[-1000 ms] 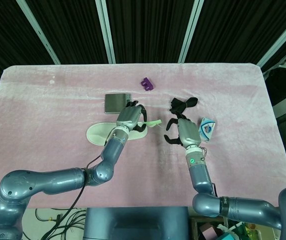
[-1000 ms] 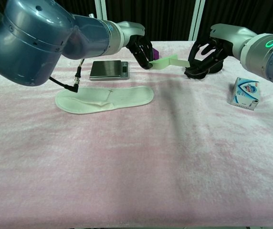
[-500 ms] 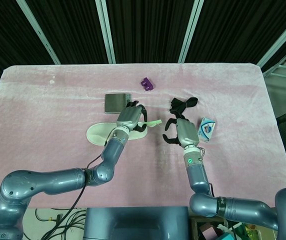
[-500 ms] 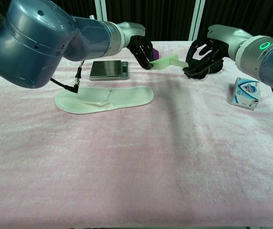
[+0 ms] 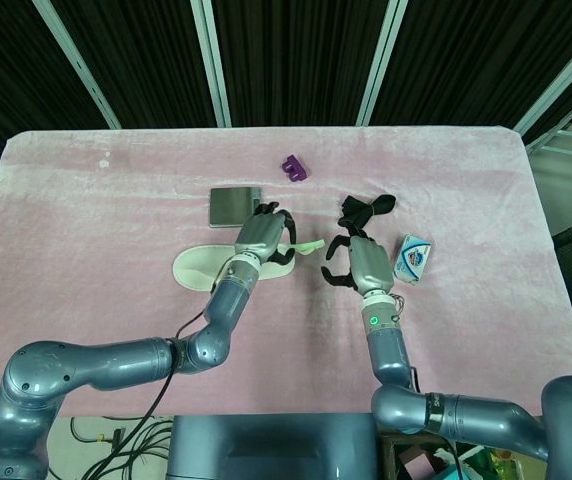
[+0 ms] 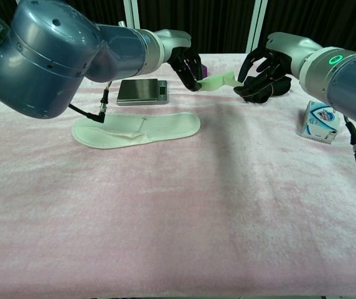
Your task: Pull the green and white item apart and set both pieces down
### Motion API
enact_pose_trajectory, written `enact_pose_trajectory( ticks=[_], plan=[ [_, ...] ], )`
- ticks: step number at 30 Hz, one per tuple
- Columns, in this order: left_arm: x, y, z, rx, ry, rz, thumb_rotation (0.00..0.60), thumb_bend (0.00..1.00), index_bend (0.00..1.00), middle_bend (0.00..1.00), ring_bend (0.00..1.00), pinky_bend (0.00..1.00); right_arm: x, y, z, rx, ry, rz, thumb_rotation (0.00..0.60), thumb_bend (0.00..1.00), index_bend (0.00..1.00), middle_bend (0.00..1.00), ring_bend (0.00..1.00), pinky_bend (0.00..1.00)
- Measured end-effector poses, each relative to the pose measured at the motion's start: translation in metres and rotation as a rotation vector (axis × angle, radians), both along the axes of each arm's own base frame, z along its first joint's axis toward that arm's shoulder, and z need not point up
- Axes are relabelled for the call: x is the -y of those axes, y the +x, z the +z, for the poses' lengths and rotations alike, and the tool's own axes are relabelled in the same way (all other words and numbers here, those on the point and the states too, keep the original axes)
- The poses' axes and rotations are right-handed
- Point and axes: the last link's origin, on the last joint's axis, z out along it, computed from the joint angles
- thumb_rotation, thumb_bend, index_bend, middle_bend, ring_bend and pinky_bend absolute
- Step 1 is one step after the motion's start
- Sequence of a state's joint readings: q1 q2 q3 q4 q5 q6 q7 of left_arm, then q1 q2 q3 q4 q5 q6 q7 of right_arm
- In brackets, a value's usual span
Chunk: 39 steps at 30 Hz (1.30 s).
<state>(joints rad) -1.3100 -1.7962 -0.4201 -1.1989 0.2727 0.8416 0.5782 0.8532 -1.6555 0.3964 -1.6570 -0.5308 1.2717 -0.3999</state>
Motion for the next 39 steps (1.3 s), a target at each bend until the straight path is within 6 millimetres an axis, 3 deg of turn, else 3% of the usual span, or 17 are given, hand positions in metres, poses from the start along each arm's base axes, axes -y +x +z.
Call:
enact_pose_trajectory(
  ticks=[18,30,39],
  plan=[
    [0.0024,0.0012,-0.0009,0.015,-0.007,-0.003,0.600,0.49,0.69,0.23,0.00,0.00,0.0007,-0.0008,-0.0045,-0.014,-0.006,-0.021,0.600,0.27,0.56,0.13,0.14,0.21],
    [0.0029,0.0013,-0.0019,0.014,-0.010,-0.005,0.600,0.49,0.69,0.23,0.00,0.00,0.0009,-0.0014,-0.0046,-0.008,-0.006,-0.021,0.600,0.39,0.59,0.14,0.15,0.21],
    [0.0034,0.0022,-0.0016,0.022,-0.010,-0.005,0.600,0.49,0.69,0.23,0.00,0.00,0.0000,0.0003,-0.0061,-0.011,0.000,-0.015,0.600,0.49,0.71,0.14,0.17,0.21]
  ],
)
